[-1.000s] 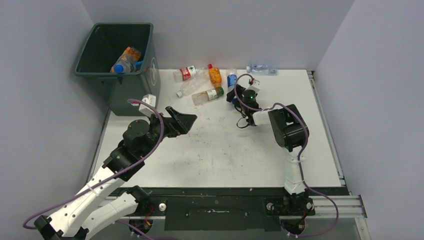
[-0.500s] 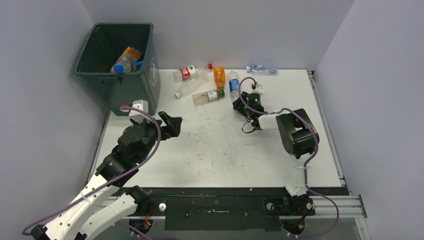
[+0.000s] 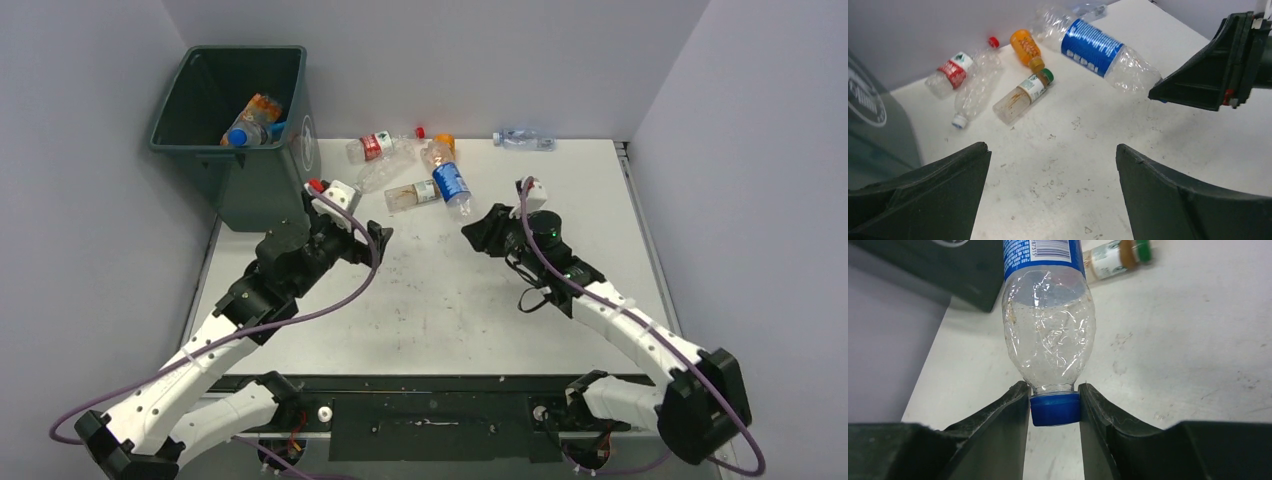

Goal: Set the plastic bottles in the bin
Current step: Pick up the plastic bottle at the center of the board, then place the plastic bottle in the trash bin, then pick up the plastic bottle from the corner of the board.

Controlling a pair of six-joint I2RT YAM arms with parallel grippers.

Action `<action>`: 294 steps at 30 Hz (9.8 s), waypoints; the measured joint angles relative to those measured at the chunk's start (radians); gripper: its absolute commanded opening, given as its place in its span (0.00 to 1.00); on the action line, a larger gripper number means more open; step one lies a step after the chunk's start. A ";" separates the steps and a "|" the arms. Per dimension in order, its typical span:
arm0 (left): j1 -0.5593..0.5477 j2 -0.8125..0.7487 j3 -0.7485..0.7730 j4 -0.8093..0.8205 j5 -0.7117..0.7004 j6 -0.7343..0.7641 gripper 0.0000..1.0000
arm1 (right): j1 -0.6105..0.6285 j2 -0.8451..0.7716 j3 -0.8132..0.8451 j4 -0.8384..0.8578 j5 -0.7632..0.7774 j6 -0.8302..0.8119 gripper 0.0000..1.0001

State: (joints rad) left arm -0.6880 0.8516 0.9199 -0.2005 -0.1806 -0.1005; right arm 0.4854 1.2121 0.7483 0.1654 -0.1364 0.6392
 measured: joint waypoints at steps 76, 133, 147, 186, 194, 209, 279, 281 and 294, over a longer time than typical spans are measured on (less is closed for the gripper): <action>-0.172 0.228 -0.152 0.754 0.812 -0.302 0.33 | 0.257 -0.441 -0.157 0.386 -0.425 -0.033 0.91; -0.166 0.282 0.215 0.362 0.604 -0.266 0.67 | 0.345 -0.520 -0.163 0.105 -0.184 -0.307 0.24; -0.167 0.299 0.232 0.343 0.635 -0.294 0.58 | 0.362 -0.508 -0.153 0.109 -0.184 -0.313 0.23; 0.412 0.341 0.678 0.426 -0.123 0.087 0.00 | 0.380 -0.726 -0.138 -0.094 -0.063 -0.305 0.90; 0.544 0.426 0.575 0.443 -0.220 0.127 0.00 | 0.380 -0.704 -0.153 -0.092 -0.061 -0.303 0.90; 0.676 0.435 0.454 0.517 -0.329 0.113 0.00 | 0.380 -0.672 -0.184 -0.076 -0.057 -0.284 0.90; 0.246 0.057 -0.089 0.074 0.238 -0.211 0.96 | -0.252 0.237 -0.100 0.348 0.425 0.295 0.89; 0.247 0.014 -0.132 0.093 0.244 -0.231 0.96 | -0.319 0.337 -0.049 0.394 0.377 0.318 0.90; 0.237 -0.011 -0.198 0.171 0.243 -0.311 0.96 | -0.454 0.958 0.488 0.569 0.196 0.468 0.90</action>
State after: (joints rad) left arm -0.4511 0.8410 0.7223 -0.0296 0.0620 -0.4118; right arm 0.0319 2.1696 1.2362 0.7345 0.0601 1.1076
